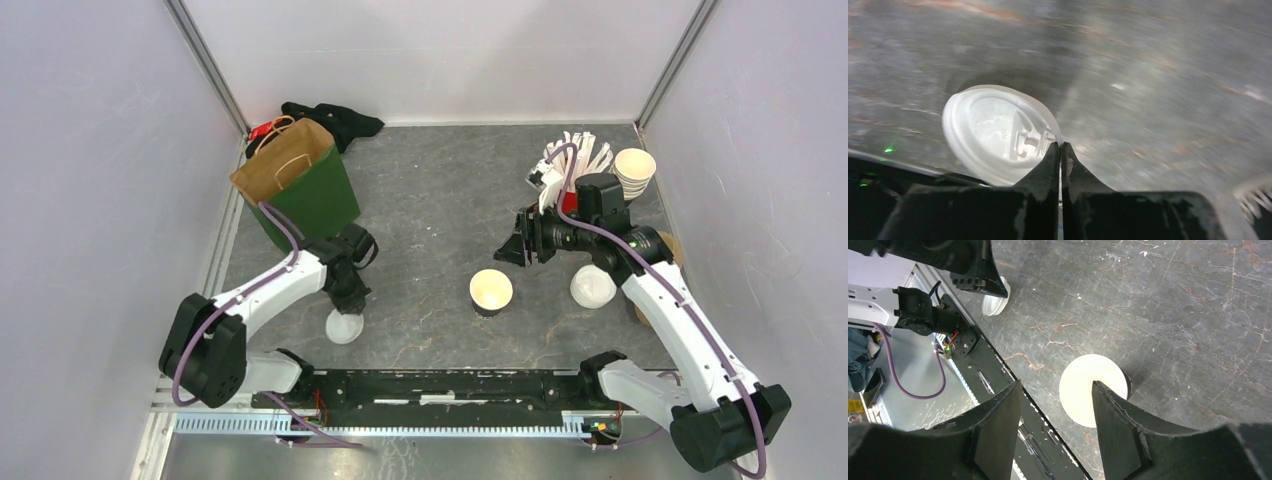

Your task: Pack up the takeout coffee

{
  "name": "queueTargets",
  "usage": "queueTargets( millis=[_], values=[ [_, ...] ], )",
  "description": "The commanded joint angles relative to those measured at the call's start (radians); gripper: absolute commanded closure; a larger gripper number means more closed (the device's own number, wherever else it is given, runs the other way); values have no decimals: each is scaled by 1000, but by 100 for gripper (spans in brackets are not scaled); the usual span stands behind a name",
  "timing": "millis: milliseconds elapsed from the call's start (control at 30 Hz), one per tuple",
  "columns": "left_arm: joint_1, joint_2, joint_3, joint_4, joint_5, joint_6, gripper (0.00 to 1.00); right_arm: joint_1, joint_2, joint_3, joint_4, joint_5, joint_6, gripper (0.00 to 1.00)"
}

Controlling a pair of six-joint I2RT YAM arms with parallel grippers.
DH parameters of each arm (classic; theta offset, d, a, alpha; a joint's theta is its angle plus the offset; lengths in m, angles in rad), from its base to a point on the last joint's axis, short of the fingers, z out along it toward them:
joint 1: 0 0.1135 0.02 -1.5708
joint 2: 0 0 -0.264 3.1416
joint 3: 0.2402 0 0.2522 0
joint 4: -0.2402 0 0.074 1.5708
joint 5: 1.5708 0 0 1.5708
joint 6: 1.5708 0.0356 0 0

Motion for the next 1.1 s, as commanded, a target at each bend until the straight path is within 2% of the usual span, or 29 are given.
queueTargets(
  millis=[0, 133, 233, 267, 367, 500, 533, 600, 700, 1067],
  values=[
    [2, -90, 174, 66, 243, 128, 98, 5, -35, 41, -17, 55, -15, 38],
    [-2, -194, 295, 271, 460, 120, 98, 5, -70, 51, 16, 32, 47, 31],
    [-2, -229, 367, 479, 598, 82, 98, 4, -102, 44, 117, -16, 149, 26],
    [-2, -230, 388, 550, 644, 65, 98, 4, -115, 42, 171, -45, 202, 25],
    [-2, -221, 442, 786, 751, -11, 98, 5, -144, 30, 389, -126, 389, 12],
    [-2, -202, 453, 1083, 845, -145, 98, 5, -150, -4, 709, -170, 654, 6],
    [-2, -193, 453, 1141, 874, -184, 98, 6, -139, -1, 764, -172, 701, 2],
    [-2, -181, 451, 1234, 907, -231, 98, 12, -113, 27, 799, -168, 731, 2],
    [-2, -170, 452, 1300, 933, -268, 98, 19, -75, 82, 800, -159, 730, 2],
    [-5, -140, 458, 1288, 971, -271, 98, 61, 16, 207, 699, -84, 657, 2]
  ],
)
